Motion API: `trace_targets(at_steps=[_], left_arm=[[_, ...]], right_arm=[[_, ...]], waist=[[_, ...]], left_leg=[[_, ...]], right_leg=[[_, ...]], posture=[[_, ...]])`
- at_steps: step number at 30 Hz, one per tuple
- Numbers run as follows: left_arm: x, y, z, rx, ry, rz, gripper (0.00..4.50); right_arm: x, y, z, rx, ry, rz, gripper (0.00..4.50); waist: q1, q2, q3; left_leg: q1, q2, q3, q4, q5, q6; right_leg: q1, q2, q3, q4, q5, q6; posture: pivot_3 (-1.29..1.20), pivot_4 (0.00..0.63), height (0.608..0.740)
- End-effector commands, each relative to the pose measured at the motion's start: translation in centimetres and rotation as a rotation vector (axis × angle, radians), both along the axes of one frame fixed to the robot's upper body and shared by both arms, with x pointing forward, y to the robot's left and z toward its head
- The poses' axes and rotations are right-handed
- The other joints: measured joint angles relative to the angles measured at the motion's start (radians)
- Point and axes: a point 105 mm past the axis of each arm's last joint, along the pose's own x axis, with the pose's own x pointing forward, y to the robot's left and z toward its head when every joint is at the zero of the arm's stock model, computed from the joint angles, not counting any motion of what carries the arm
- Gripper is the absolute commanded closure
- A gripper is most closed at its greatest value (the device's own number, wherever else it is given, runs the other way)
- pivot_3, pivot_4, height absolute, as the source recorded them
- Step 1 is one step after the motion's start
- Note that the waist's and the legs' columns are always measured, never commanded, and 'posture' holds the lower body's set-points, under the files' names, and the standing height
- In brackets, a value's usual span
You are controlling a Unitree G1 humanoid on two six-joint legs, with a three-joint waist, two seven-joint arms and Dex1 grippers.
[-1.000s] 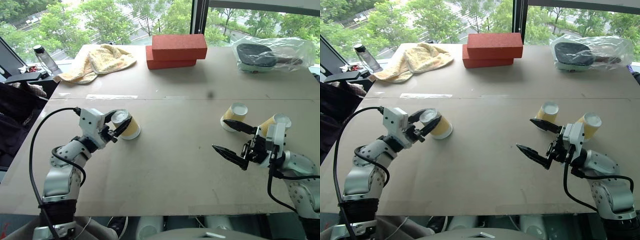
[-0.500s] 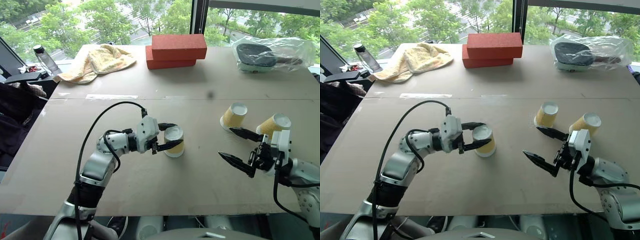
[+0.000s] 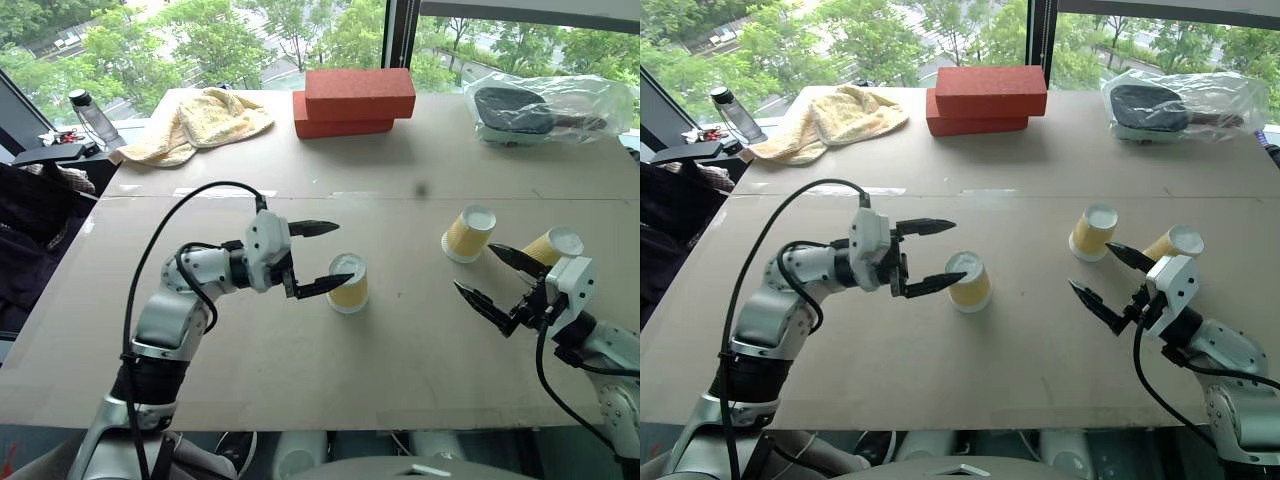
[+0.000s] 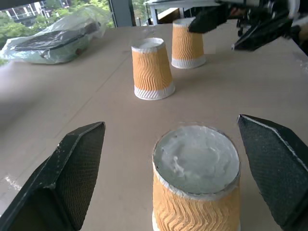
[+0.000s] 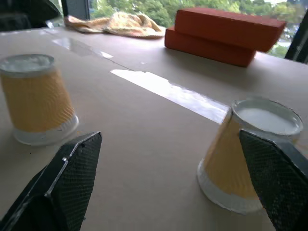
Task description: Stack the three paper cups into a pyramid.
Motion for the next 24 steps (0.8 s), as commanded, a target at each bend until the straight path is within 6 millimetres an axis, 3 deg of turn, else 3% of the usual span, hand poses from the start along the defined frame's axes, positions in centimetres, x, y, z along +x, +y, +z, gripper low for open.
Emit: trace_targets(at_steps=[1, 7, 13, 22, 24], left_arm=[[-0.8, 1.6, 2.0, 0.028, 0.067, -0.010, 0.02], [-1.8, 3.8, 2.1, 0.268, 0.066, -0.018, 0.02], [-2.3, 3.5, 3.0, 0.273, 0.016, -0.014, 0.02], [-2.4, 2.8, 4.2, 0.185, -0.004, -0.005, 0.02], [-2.3, 2.7, 4.9, 0.150, -0.008, -0.003, 0.00]], right_arm=[[2.3, -0.9, 1.0, -0.018, -0.060, -0.145, 0.00], [5.7, -0.9, 1.4, 0.119, -0.031, -0.215, 0.00], [7.9, -0.5, 1.8, 0.235, 0.028, -0.215, 0.00], [7.9, 0.3, 1.9, 0.268, 0.063, -0.150, 0.00], [7.8, 0.3, 1.8, 0.272, 0.067, -0.139, 0.58]], waist=[[-0.003, 0.001, 0.000], [-0.018, 0.001, 0.002], [-0.018, 0.000, 0.003], [-0.018, 0.001, 0.003], [-0.019, 0.001, 0.003]], left_leg=[[0.000, 0.000, 0.000, 0.000, 0.000, 0.000], [0.000, 0.000, 0.000, 0.000, 0.001, -0.002], [-0.002, -0.001, 0.000, -0.001, 0.001, -0.002], [-0.003, 0.000, 0.000, -0.001, 0.001, -0.002], [-0.003, 0.000, 0.000, -0.001, 0.001, -0.002]], right_leg=[[0.000, 0.000, 0.000, 0.000, 0.000, 0.000], [-0.001, 0.001, 0.000, 0.000, 0.000, 0.000], [-0.002, 0.001, 0.000, 0.000, 0.000, 0.000], [-0.004, 0.001, 0.001, 0.000, 0.000, 0.000], [-0.004, 0.001, 0.001, 0.000, 0.000, 0.000]], posture=[[0.00, 0.150, 0.730], [0.00, 0.150, 0.730], [0.00, 0.150, 0.730], [0.00, 0.150, 0.730], [0.00, 0.150, 0.730]])
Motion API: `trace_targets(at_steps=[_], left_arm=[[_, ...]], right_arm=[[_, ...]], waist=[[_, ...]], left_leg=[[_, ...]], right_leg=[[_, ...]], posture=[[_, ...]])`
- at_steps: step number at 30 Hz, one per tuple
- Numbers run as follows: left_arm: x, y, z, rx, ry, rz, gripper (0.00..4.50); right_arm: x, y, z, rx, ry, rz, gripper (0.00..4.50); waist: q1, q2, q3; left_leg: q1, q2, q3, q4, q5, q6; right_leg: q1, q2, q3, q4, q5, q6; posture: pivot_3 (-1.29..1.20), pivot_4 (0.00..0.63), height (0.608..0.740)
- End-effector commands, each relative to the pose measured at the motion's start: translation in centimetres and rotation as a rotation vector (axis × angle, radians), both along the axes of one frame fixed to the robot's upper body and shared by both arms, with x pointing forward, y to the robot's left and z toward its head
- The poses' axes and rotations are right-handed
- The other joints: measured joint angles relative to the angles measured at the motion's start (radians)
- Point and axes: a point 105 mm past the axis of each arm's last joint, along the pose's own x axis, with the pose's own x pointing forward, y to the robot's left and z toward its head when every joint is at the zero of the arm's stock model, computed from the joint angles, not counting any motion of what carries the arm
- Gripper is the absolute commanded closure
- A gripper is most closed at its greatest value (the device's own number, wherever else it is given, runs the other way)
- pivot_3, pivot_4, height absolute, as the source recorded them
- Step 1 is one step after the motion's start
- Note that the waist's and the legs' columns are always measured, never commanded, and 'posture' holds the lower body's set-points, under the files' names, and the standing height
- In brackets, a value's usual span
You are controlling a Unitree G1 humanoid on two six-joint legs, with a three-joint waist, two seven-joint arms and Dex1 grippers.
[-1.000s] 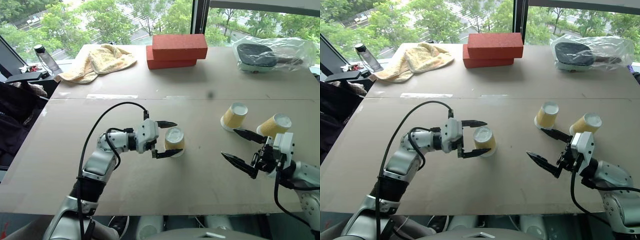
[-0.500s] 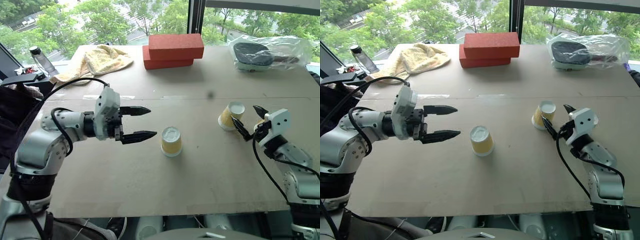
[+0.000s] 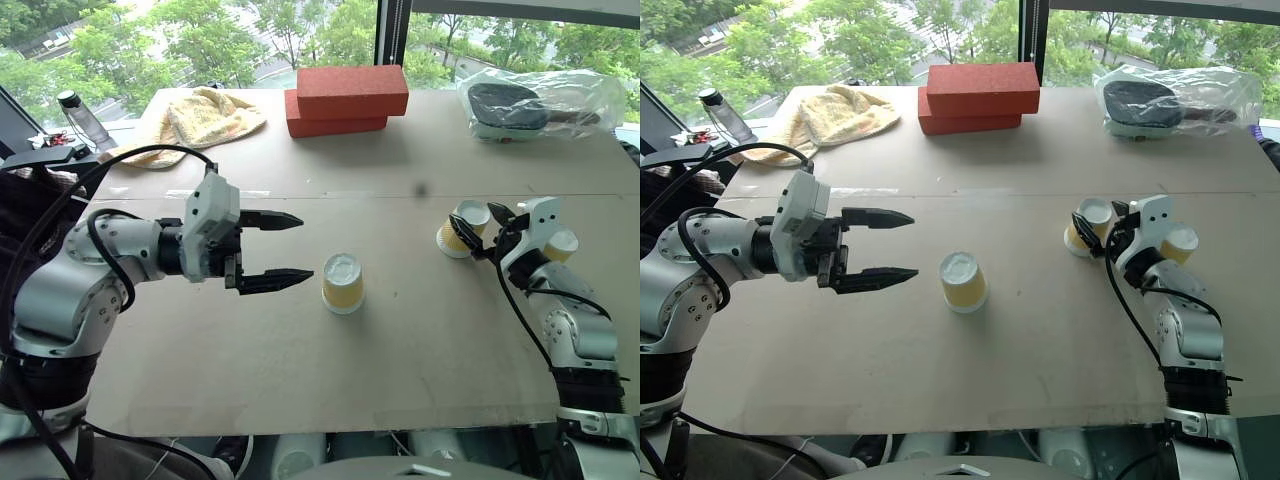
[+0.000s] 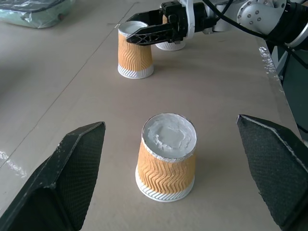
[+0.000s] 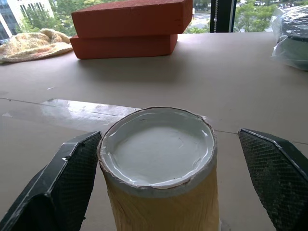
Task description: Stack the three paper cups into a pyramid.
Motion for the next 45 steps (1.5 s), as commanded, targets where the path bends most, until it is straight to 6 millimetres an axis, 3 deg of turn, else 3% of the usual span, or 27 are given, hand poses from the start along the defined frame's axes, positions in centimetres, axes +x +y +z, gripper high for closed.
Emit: trace_targets(at_steps=[1, 4, 11, 15, 20, 27, 36, 37, 40, 45], left_arm=[[-0.2, -0.3, 2.3, -0.052, -0.062, -0.010, 0.00], [0.1, -0.3, 2.7, -0.058, -0.086, 0.000, 0.00], [0.3, 0.0, 2.7, -0.055, -0.097, 0.011, 0.00], [0.1, 0.2, 2.6, -0.030, -0.114, -0.001, 0.00], [-0.7, 1.2, 2.5, 0.010, -0.131, -0.057, 0.00], [-1.0, 1.2, 3.0, 0.034, -0.166, -0.096, 0.00], [-1.3, 0.8, 3.3, 0.042, -0.175, -0.118, 0.00], [-1.3, 0.8, 3.2, 0.043, -0.174, -0.120, 0.00], [-1.3, 0.8, 3.2, 0.042, -0.171, -0.123, 0.00], [-1.2, 0.9, 2.9, 0.045, -0.159, -0.130, 0.00]], right_arm=[[-0.4, -0.2, 1.3, 0.007, -0.047, 0.020, 0.90], [-0.6, 0.1, 1.0, -0.009, -0.045, 0.044, 2.19], [-1.4, 1.1, 1.9, -0.014, -0.090, 0.120, 2.24], [-4.5, 4.1, 2.3, -0.025, -0.083, 0.368, 2.24], [-7.8, 8.1, 0.2, -0.113, 0.006, 0.613, 2.24], [-8.6, 10.6, -1.4, -0.156, 0.021, 0.712, 2.24], [-8.0, 11.4, -1.5, -0.150, 0.003, 0.733, 2.24], [-8.0, 11.5, -1.5, -0.147, 0.006, 0.738, 1.22], [-8.2, 11.3, -1.2, -0.123, 0.004, 0.750, 0.03], [-8.9, 9.4, -0.1, -0.107, -0.005, 0.707, 0.03]], waist=[[0.000, 0.000, 0.000], [0.000, 0.000, 0.000], [0.000, 0.000, 0.000], [0.001, 0.000, 0.000], [-0.002, 0.000, 0.000], [0.001, -0.001, 0.000], [-0.001, -0.001, 0.000], [-0.001, -0.001, 0.000], [0.001, -0.001, 0.000], [0.005, -0.001, 0.000]], left_leg=[[0.000, 0.000, 0.000, 0.000, 0.000, 0.000], [0.000, 0.000, 0.000, 0.000, 0.000, 0.000], [0.000, 0.000, 0.000, 0.000, 0.000, 0.000], [0.000, 0.000, 0.000, 0.000, 0.000, 0.000], [0.000, 0.000, 0.000, 0.000, 0.000, 0.000], [0.000, 0.000, 0.000, 0.000, 0.000, 0.000], [0.001, 0.000, 0.000, 0.000, 0.000, 0.000], [0.001, 0.000, 0.000, 0.000, 0.000, 0.000], [0.001, 0.000, 0.000, 0.000, 0.000, 0.000], [0.000, 0.000, 0.000, 0.000, 0.000, 0.000]], right_leg=[[0.000, 0.000, 0.000, 0.000, 0.000, 0.000], [0.000, 0.000, 0.000, 0.000, 0.000, 0.000], [0.000, 0.000, 0.000, 0.000, 0.000, 0.000], [0.000, 0.000, 0.000, 0.000, 0.000, 0.000], [0.000, 0.001, 0.000, 0.000, 0.000, 0.000], [0.000, 0.001, 0.000, 0.000, 0.000, 0.000], [0.000, 0.002, 0.000, 0.001, 0.000, 0.000], [0.000, 0.002, 0.000, 0.001, 0.000, 0.000], [0.000, 0.002, 0.000, 0.001, 0.000, 0.000], [0.000, 0.001, 0.000, 0.000, 0.000, 0.000]], posture=[[0.00, 0.150, 0.730], [0.00, 0.150, 0.730], [0.00, 0.150, 0.730], [0.00, 0.150, 0.730], [0.00, 0.150, 0.730], [0.00, 0.150, 0.730], [0.00, 0.150, 0.730], [0.00, 0.150, 0.730], [0.00, 0.150, 0.730], [0.00, 0.150, 0.730]])
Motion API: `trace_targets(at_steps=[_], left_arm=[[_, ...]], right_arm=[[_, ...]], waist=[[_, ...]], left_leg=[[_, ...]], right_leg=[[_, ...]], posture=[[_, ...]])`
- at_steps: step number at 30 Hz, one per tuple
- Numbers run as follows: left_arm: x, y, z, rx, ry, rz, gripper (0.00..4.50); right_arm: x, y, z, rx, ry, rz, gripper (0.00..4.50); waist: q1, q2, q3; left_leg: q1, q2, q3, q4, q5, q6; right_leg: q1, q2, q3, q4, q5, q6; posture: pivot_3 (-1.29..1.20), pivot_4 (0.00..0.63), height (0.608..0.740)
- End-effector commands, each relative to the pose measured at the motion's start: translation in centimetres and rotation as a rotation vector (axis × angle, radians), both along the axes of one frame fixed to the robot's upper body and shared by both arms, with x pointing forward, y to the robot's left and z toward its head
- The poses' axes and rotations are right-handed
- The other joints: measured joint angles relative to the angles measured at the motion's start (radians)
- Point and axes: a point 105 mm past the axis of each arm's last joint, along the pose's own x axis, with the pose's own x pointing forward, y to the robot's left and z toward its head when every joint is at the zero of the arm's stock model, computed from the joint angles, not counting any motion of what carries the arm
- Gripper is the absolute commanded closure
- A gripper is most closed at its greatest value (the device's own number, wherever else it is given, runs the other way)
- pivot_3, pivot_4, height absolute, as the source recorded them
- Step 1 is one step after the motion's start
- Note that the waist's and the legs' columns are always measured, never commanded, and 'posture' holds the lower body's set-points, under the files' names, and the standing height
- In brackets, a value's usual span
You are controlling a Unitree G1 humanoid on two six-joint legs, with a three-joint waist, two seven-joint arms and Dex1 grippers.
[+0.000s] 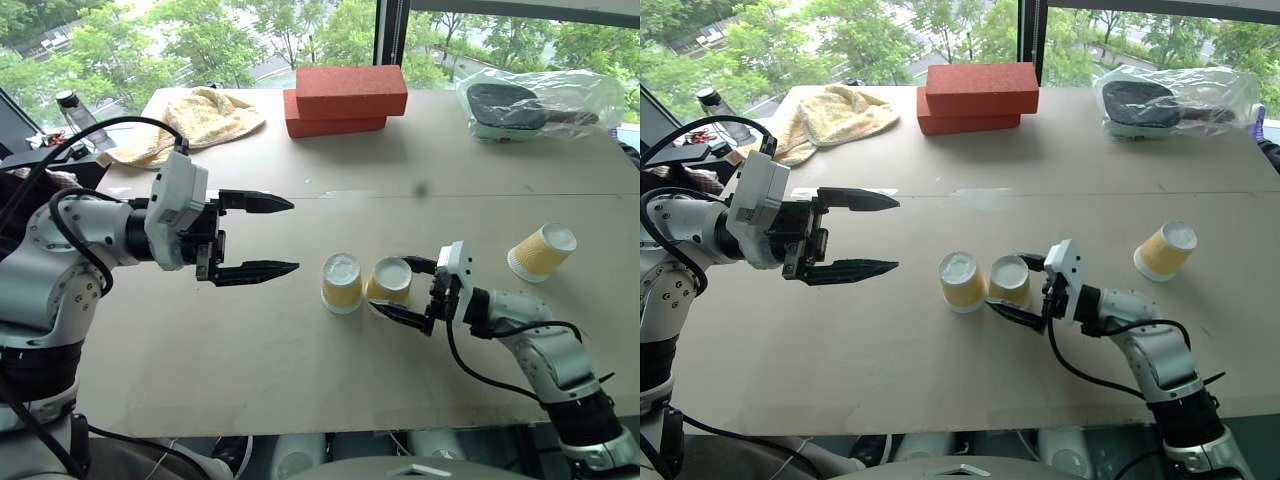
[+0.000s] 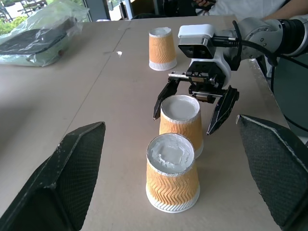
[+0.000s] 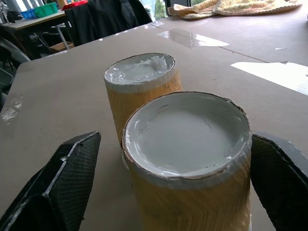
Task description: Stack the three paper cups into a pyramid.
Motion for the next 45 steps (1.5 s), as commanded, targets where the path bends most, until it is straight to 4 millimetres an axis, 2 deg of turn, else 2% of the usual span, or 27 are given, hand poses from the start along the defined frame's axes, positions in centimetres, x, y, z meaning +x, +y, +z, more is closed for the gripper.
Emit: trace_targets(at_steps=[1, 5, 7, 10, 13, 17, 23, 26, 30, 40, 43, 45], left_arm=[[-0.1, 0.0, 0.6, 0.013, -0.035, -0.016, 0.00], [0.0, -0.5, 0.1, 0.018, -0.012, -0.058, 0.00], [0.0, -1.0, -0.2, 0.025, 0.001, -0.087, 0.00], [0.3, -2.1, -0.4, 0.024, 0.005, -0.122, 0.00], [0.9, -3.4, -0.3, 0.016, 0.000, -0.146, 0.00], [1.9, -5.1, 0.2, 0.009, 0.012, -0.109, 0.00], [2.0, -6.3, 1.5, -0.033, 0.038, -0.083, 0.00], [2.3, -6.2, 1.4, -0.013, 0.053, -0.044, 0.00], [2.3, -6.2, 1.2, -0.018, 0.085, -0.012, 0.00], [1.7, -6.1, 0.9, -0.014, 0.086, -0.005, 0.00], [1.7, -6.0, 1.0, -0.014, 0.085, -0.004, 0.00], [1.7, -5.8, 0.8, -0.004, 0.084, 0.001, 0.00]], right_arm=[[-0.7, -1.8, 2.1, 0.011, -0.064, -0.038, 0.03], [-2.3, -4.4, 2.1, -0.054, -0.054, -0.097, 0.03], [-2.5, -5.8, 2.1, -0.078, -0.073, -0.155, 0.03], [-2.1, -8.7, 2.3, -0.120, -0.144, -0.306, 0.03], [-1.3, -12.1, 3.5, -0.140, -0.260, -0.500, 0.03], [-0.2, -17.7, 4.7, -0.143, -0.307, -0.806, 0.03], [1.0, -22.1, 4.4, -0.059, -0.289, -1.063, 0.03], [1.4, -22.2, 3.7, -0.002, -0.228, -1.069, 0.03], [2.1, -21.3, 2.7, 0.022, -0.189, -1.028, 0.03], [3.2, -21.6, 2.0, 0.041, -0.159, -1.040, 0.03], [3.3, -21.5, 1.9, 0.047, -0.149, -1.033, 0.85], [3.4, -21.4, 1.9, 0.057, -0.143, -1.033, 1.77]], waist=[[0.003, 0.000, 0.000], [0.012, 0.000, 0.000], [0.015, 0.000, 0.000], [0.019, 0.000, 0.000], [0.022, 0.000, 0.000], [0.022, 0.000, 0.000], [0.016, 0.000, 0.000], [0.017, 0.001, 0.000], [0.017, 0.001, 0.000], [0.021, 0.001, 0.000], [0.020, 0.001, 0.000], [0.020, 0.001, 0.000]], left_leg=[[0.000, 0.000, 0.000, 0.000, 0.000, 0.000], [0.000, 0.000, 0.000, 0.000, 0.000, 0.000], [0.000, -0.001, 0.000, 0.000, 0.000, 0.000], [0.000, -0.002, 0.000, 0.001, 0.000, 0.000], [0.000, -0.002, 0.000, 0.002, 0.000, 0.000], [-0.001, -0.003, 0.000, 0.004, 0.000, 0.000], [-0.001, -0.001, -0.001, 0.004, 0.000, 0.000], [0.000, -0.001, -0.001, 0.004, 0.000, 0.000], [0.000, -0.001, 0.000, 0.004, 0.000, 0.000], [0.000, -0.001, 0.000, 0.004, 0.000, 0.000], [0.000, -0.001, -0.001, 0.004, 0.000, 0.000], [0.000, -0.001, 0.000, 0.004, 0.000, 0.000]], right_leg=[[0.000, 0.000, 0.000, 0.000, 0.000, 0.000], [0.000, 0.000, 0.000, 0.000, 0.000, 0.000], [0.000, 0.000, 0.000, 0.000, 0.000, 0.000], [0.000, 0.001, 0.000, 0.000, 0.000, 0.000], [0.000, 0.001, 0.000, 0.000, 0.000, 0.000], [0.001, 0.001, 0.000, 0.001, 0.000, 0.000], [0.000, 0.003, 0.001, 0.002, 0.000, 0.000], [0.001, 0.003, 0.001, 0.002, 0.000, 0.000], [0.001, 0.002, 0.002, 0.002, 0.000, 0.000], [0.001, 0.002, 0.002, 0.002, 0.000, 0.000], [0.001, 0.002, 0.003, 0.002, 0.000, 0.000], [0.001, 0.002, 0.003, 0.002, 0.000, 0.000]], posture=[[0.00, 0.150, 0.730], [0.00, 0.150, 0.730], [0.00, 0.150, 0.730], [0.00, 0.150, 0.730], [0.00, 0.150, 0.730], [0.00, 0.150, 0.730], [0.00, 0.150, 0.730], [0.00, 0.150, 0.730], [0.00, 0.150, 0.730], [0.00, 0.150, 0.730], [0.00, 0.150, 0.730], [0.00, 0.150, 0.730]])
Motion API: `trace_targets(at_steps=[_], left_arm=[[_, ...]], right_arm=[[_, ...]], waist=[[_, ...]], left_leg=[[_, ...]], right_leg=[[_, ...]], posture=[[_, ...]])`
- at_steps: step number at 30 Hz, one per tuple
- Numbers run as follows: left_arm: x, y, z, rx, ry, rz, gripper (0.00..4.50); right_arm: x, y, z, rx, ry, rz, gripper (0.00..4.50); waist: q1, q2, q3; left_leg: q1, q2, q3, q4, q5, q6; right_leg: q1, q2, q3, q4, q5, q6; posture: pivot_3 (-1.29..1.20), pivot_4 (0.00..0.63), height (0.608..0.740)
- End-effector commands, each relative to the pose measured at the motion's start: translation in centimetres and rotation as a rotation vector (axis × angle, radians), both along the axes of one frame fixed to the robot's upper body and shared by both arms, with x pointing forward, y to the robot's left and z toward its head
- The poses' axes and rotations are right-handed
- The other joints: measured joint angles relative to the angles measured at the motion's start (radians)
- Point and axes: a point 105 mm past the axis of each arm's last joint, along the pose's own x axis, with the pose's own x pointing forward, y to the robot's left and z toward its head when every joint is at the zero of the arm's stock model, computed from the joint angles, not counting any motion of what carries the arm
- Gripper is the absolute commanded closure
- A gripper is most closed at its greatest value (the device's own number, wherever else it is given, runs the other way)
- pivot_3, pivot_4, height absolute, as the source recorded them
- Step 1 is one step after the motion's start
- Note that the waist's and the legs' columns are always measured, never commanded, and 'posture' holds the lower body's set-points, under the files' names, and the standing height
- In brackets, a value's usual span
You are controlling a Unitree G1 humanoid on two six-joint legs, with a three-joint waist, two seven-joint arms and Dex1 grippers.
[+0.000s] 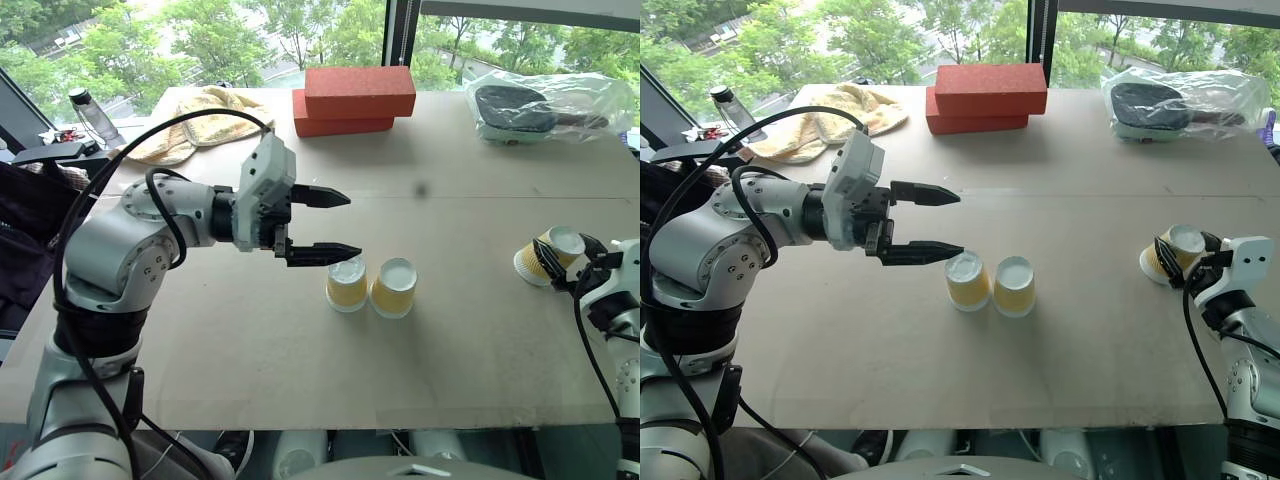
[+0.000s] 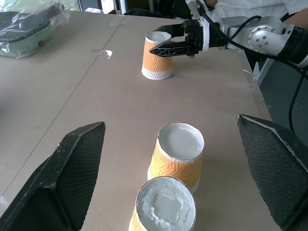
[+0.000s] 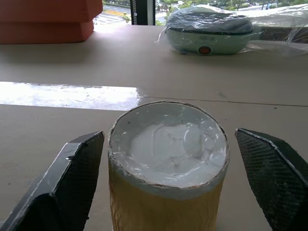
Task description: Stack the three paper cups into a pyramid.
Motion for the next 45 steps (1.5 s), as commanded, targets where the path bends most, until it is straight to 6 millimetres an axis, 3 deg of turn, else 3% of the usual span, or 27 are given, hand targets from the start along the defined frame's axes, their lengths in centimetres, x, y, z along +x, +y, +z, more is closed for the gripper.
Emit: trace_targets(at_steps=[1, 4, 7, 14, 18, 21, 28, 43, 45], left_arm=[[-0.4, 0.4, 0.8, 0.005, -0.051, 0.002, 0.00], [-0.6, 1.0, 0.7, 0.016, -0.052, 0.009, 0.00], [-0.7, 1.8, 0.7, 0.034, -0.064, 0.024, 0.00], [-2.8, 4.7, -0.2, 0.075, -0.043, 0.029, 0.00], [-4.7, 5.3, -1.5, 0.066, -0.009, 0.044, 0.00], [-5.3, 5.3, -2.3, 0.069, -0.006, 0.070, 0.00], [-5.8, 4.4, -2.2, 0.058, -0.020, 0.065, 0.00], [-5.7, 4.2, -1.9, 0.079, -0.019, 0.065, 0.00], [-5.7, 4.2, -1.9, 0.080, -0.019, 0.064, 0.00]], right_arm=[[0.1, 0.0, 1.2, 0.002, -0.048, 0.005, 2.14], [0.4, 1.3, 2.3, -0.012, -0.084, 0.055, 2.27], [0.5, 4.4, 3.6, -0.072, -0.099, 0.209, 2.27], [-1.1, 15.4, 9.3, -0.026, -0.137, 0.737, 2.27], [-2.8, 19.7, 11.4, -0.035, -0.134, 0.976, 2.27], [-3.5, 21.7, 11.8, -0.076, -0.117, 1.099, 2.27], [-4.1, 23.2, 10.3, -0.164, -0.057, 1.224, 2.27], [-3.6, 23.6, 9.3, -0.201, -0.057, 1.211, 2.27], [-3.6, 23.6, 9.4, -0.201, -0.064, 1.209, 1.28]], waist=[[0.000, 0.000, 0.000], [-0.002, 0.000, 0.000], [-0.008, 0.001, 0.000], [-0.027, 0.003, 0.002], [-0.018, 0.002, 0.003], [-0.011, 0.002, 0.003], [0.002, 0.001, 0.003], [-0.001, 0.001, 0.003], [-0.002, 0.001, 0.003]], left_leg=[[0.000, 0.000, 0.000, 0.000, 0.000, 0.000], [0.000, 0.000, 0.000, 0.000, 0.000, 0.000], [0.000, 0.000, 0.000, 0.000, 0.000, 0.000], [0.001, 0.002, 0.000, 0.000, 0.000, 0.000], [-0.001, 0.003, -0.002, -0.001, 0.000, 0.000], [-0.001, 0.002, -0.002, -0.001, 0.000, 0.000], [-0.001, 0.001, -0.001, 0.000, -0.001, 0.002], [-0.001, 0.001, -0.001, 0.000, -0.001, 0.002], [-0.001, 0.001, -0.001, 0.000, -0.001, 0.002]], right_leg=[[0.000, 0.000, 0.000, 0.000, 0.000, 0.000], [0.000, 0.000, 0.000, 0.000, 0.000, 0.000], [0.000, 0.000, 0.000, 0.000, 0.000, 0.000], [0.000, 0.000, -0.001, 0.000, 0.000, 0.000], [-0.001, -0.001, -0.001, -0.001, 0.000, 0.000], [0.000, -0.003, -0.001, -0.001, 0.000, 0.000], [0.000, -0.004, -0.003, -0.001, 0.000, 0.000], [0.000, -0.003, -0.003, -0.001, 0.000, 0.000], [0.000, -0.003, -0.003, -0.001, 0.000, 0.000]], posture=[[0.00, 0.150, 0.730], [0.00, 0.150, 0.730], [0.00, 0.150, 0.730], [0.00, 0.150, 0.730], [0.00, 0.150, 0.730], [0.00, 0.150, 0.730], [0.00, 0.150, 0.730], [0.00, 0.150, 0.730], [0.00, 0.150, 0.730]])
